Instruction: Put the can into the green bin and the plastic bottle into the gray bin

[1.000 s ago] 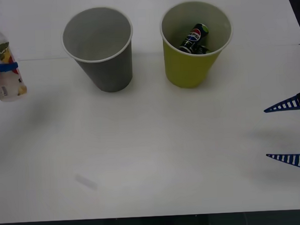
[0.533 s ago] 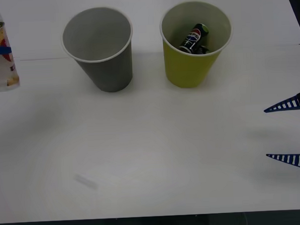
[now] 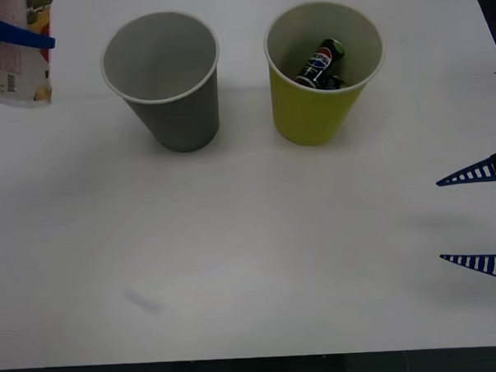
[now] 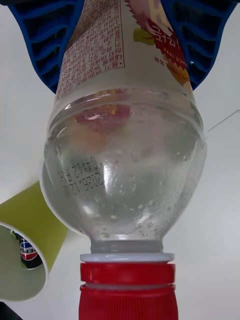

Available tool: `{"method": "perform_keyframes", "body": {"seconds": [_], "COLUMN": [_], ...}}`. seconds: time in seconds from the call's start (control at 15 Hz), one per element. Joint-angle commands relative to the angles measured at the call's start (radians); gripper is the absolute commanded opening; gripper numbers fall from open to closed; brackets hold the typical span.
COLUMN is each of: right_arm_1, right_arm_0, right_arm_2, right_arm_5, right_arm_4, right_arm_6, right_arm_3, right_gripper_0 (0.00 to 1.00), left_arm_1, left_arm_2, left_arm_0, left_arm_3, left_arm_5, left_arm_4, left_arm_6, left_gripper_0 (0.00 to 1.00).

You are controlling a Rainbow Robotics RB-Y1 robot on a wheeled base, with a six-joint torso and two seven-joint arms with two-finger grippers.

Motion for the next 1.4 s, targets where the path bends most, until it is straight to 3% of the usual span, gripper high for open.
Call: {"method": "perform_keyframes", "body": {"seconds": [0.07, 0.33, 0.67, 0.93, 1.2, 1.27, 1.4], "right_arm_1": [0.0, 0.0, 0.0, 0.0, 0.0, 0.0, 0.0], "right_arm_0": [0.0, 0.0, 0.0, 0.0, 0.0, 0.0, 0.0], "right_arm_2": [0.0, 0.0, 0.0, 0.0, 0.0, 0.0, 0.0], "right_arm_5": [0.0, 0.0, 0.0, 0.0, 0.0, 0.0, 0.0], "right_arm_4": [0.0, 0.0, 0.0, 0.0, 0.0, 0.0, 0.0], "right_arm_6": [0.0, 0.0, 0.0, 0.0, 0.0, 0.0, 0.0], "right_arm_3": [0.0, 0.0, 0.0, 0.0, 0.0, 0.0, 0.0], "right_gripper_0": [1.0, 1.0, 1.0, 1.0, 1.0, 1.0, 1.0], "left_arm_1": [-0.026, -0.135, -0.27, -0.352, -0.367, -0.367, -0.367], "left_arm_2": [-0.101, -0.221, -0.288, -0.331, -0.354, -0.354, -0.354], "left_arm_0": [-0.119, -0.277, -0.352, -0.43, -0.432, -0.432, -0.432], "left_arm_3": [0.082, 0.164, 0.19, 0.337, 0.338, 0.338, 0.338], "left_arm_5": [0.002, 0.002, 0.019, 0.077, 0.108, 0.108, 0.106], "left_arm_4": [-0.029, -0.167, -0.336, -0.385, -0.417, -0.416, -0.416], "left_arm_6": [-0.01, -0.01, 0.022, 0.02, 0.02, 0.02, 0.013], "left_gripper_0": [0.0, 0.0, 0.0, 0.0, 0.02, 0.07, 0.86]}}
